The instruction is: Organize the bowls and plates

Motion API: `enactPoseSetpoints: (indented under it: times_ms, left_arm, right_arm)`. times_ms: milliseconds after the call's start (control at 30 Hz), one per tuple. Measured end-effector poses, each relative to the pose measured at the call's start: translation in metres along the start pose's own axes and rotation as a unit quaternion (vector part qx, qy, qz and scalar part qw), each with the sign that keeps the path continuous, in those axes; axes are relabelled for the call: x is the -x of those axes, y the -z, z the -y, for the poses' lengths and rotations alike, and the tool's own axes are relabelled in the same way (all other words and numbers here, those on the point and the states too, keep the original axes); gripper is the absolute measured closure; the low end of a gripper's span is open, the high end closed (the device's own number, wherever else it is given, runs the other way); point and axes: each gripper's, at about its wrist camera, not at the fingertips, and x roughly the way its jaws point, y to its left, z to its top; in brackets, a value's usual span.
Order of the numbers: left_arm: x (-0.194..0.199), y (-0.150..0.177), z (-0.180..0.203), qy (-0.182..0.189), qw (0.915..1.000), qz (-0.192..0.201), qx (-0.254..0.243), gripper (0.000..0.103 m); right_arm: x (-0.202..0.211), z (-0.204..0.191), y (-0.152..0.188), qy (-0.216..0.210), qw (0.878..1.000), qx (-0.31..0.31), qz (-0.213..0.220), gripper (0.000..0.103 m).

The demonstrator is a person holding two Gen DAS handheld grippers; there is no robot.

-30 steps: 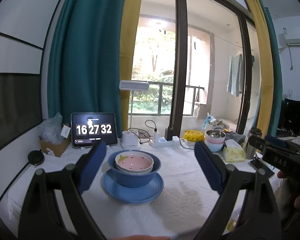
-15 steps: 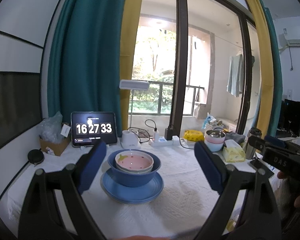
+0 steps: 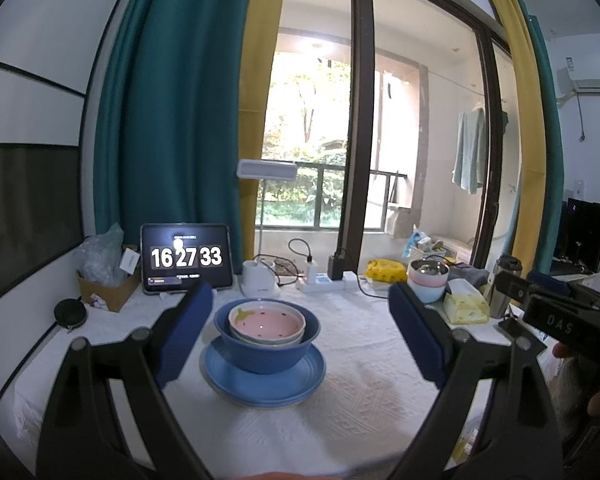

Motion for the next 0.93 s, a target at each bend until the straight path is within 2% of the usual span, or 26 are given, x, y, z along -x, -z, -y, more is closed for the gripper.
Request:
enactPoseSetpoints:
  times_ms: [933]
  left_arm:
    - [-0.0021, 0.0055, 0.0058, -0.002, 1.0000, -0.007, 0.003, 0.012]
  right_arm:
    - [-0.0027, 0.0002, 0.0014, -0.003, 1.000, 0.001, -0.003, 0.042]
